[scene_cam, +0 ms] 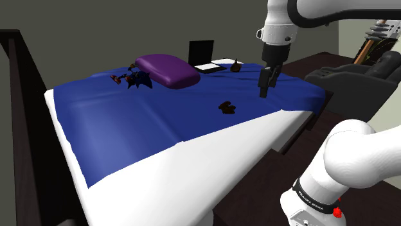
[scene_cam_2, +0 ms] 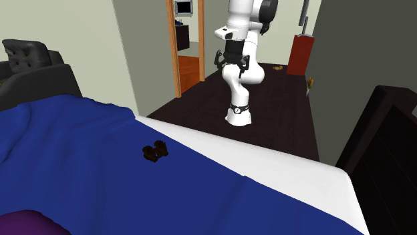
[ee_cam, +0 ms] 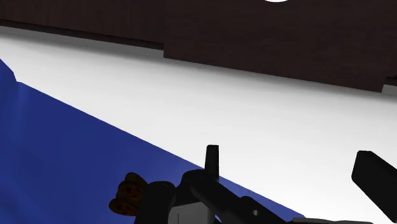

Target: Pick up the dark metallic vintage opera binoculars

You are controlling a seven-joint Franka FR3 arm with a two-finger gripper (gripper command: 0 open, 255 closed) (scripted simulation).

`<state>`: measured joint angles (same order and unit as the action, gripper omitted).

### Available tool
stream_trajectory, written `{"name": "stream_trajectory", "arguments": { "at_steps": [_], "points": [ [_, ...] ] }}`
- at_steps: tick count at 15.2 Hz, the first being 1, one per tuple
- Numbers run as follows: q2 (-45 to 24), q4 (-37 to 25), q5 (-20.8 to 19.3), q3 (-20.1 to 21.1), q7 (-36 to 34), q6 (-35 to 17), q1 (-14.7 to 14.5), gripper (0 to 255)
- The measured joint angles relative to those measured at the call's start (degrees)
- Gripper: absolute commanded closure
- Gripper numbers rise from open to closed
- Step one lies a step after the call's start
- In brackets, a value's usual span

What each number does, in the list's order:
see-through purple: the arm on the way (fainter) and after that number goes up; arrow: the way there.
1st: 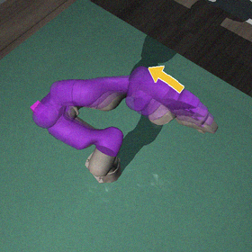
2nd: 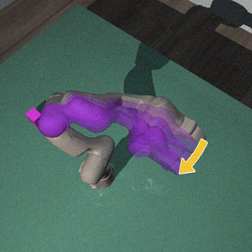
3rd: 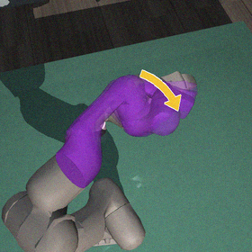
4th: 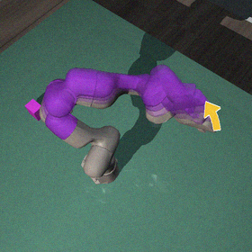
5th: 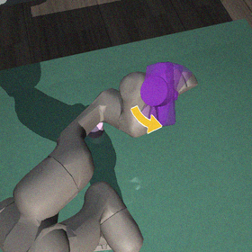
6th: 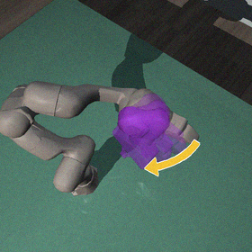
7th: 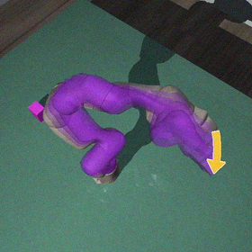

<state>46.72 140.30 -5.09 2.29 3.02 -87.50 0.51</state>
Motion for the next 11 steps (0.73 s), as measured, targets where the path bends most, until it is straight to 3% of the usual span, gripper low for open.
{"name": "stream_trajectory", "arguments": {
  "at_steps": [3, 11],
  "points": [
    [-1.12, 0.74, -0.8, -1.26, 1.32, -2.0, 0.35, 0],
    [-11.81, 2.45, -5.15, -9.42, 10.0, -15.53, 2.47, 0]
  ]
}}
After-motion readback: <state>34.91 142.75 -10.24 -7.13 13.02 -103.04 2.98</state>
